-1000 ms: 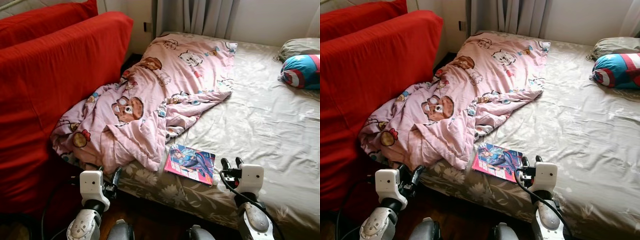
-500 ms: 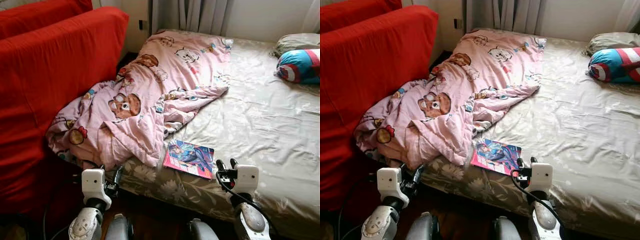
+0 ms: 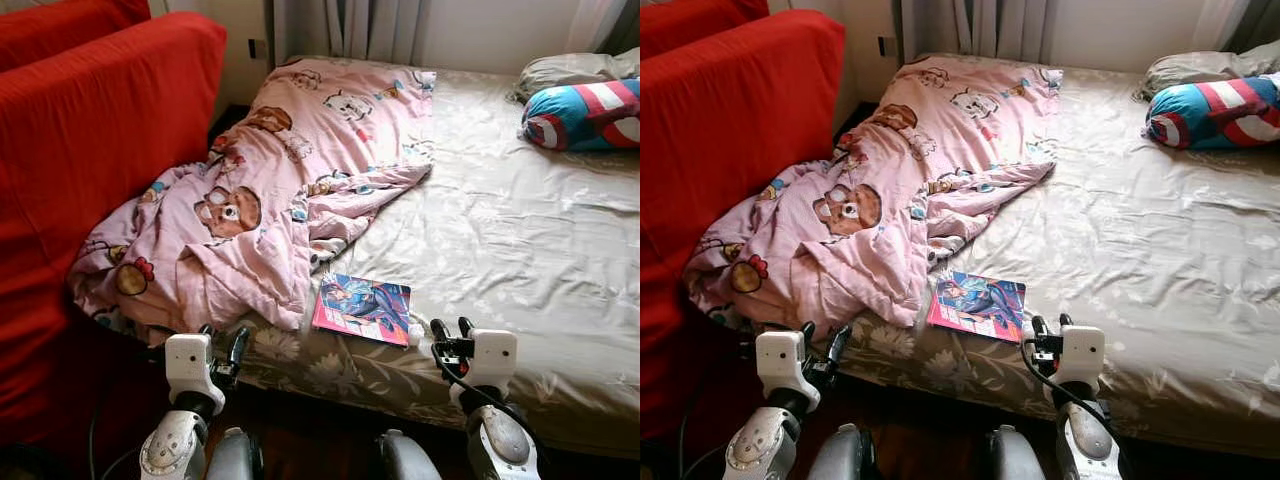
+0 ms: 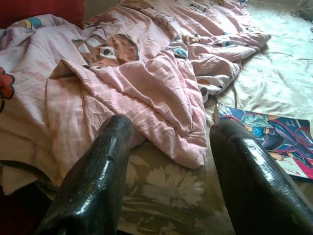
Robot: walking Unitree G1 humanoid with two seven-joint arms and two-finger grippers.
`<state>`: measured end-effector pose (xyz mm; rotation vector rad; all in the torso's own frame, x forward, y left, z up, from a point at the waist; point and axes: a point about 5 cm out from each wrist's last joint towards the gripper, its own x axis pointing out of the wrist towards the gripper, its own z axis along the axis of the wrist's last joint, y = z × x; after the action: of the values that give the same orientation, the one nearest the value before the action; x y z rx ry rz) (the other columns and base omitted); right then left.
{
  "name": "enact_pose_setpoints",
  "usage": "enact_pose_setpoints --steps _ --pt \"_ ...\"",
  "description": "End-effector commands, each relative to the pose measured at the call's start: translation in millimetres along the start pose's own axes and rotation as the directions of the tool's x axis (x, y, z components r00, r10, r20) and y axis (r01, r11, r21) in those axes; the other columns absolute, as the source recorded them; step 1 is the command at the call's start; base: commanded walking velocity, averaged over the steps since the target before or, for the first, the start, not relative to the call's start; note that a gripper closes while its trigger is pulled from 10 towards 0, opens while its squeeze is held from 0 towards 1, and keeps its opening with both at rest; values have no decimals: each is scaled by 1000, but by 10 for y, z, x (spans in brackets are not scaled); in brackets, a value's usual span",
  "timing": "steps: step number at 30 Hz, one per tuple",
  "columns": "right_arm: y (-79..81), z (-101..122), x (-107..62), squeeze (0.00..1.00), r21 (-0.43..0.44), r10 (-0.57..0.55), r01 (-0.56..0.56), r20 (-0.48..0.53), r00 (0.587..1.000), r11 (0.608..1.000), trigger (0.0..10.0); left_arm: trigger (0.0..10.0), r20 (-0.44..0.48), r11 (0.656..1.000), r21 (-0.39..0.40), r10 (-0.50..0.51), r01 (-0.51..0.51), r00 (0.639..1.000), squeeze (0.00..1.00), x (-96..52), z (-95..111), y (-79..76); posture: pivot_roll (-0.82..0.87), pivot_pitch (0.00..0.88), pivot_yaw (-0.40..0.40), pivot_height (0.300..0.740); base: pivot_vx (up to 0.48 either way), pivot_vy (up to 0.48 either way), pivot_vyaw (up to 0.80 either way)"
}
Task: Clean up the room
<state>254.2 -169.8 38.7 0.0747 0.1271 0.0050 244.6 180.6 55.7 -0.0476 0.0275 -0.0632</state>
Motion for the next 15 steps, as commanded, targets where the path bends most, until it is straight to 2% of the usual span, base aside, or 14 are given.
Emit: enact_pose_setpoints --steps 1,15 --pt "-6 -6 -7 0 3 -1 1 -10 1000 1000 10000 10000 -30 1000 -17 -3 3 1000 0 -21 -47 -16 -98 147 -26 631 0 0 0" --pt "16 1 -11 0 3 11 -11 -7 1000 1000 10000 10000 -29 999 -37 -34 33 999 0 -16 -41 -58 -99 148 -26 631 18 0 0"
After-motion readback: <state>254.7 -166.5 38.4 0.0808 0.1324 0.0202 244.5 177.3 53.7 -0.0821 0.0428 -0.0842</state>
